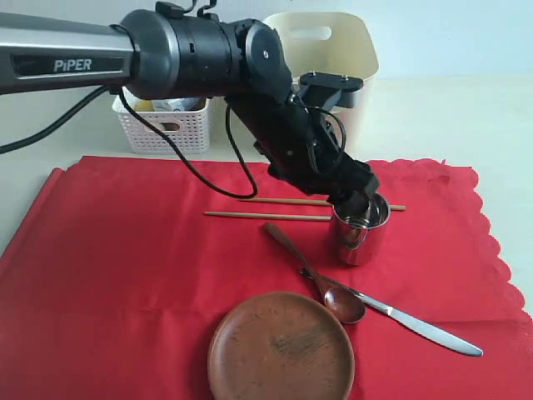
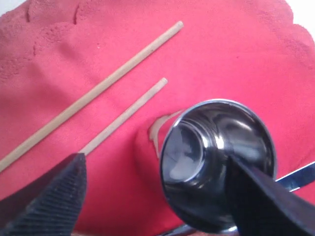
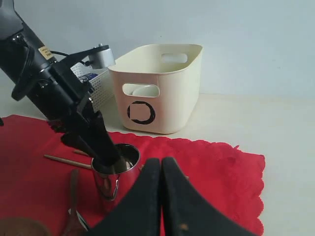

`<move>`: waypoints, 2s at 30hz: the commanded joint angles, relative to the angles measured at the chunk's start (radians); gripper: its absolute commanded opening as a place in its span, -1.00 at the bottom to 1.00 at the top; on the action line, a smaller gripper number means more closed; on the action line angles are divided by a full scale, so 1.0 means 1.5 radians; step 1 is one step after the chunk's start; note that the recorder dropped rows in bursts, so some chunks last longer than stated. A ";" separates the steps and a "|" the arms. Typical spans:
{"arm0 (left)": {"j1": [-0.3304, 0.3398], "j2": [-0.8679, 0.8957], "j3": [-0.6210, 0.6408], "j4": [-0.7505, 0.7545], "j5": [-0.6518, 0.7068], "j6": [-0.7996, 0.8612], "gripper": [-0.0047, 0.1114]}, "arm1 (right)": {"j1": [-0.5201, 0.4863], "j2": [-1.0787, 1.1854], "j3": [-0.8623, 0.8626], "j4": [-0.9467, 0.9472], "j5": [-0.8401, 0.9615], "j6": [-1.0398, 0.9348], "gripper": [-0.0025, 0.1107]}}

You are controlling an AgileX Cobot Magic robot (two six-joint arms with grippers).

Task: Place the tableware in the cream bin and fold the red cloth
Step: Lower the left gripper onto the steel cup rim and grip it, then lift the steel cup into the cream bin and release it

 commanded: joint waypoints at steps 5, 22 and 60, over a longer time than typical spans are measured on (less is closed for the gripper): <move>-0.005 0.024 -0.003 -0.004 -0.034 0.007 0.19 | 0.001 -0.003 0.003 0.001 -0.005 -0.001 -0.96; -0.005 0.009 -0.003 -0.010 -0.039 0.007 -0.92 | 0.001 -0.003 0.003 0.001 -0.004 -0.001 -0.96; 0.072 -0.021 -0.003 0.083 -0.624 0.005 -0.89 | 0.001 -0.003 0.003 0.001 -0.004 -0.001 -0.96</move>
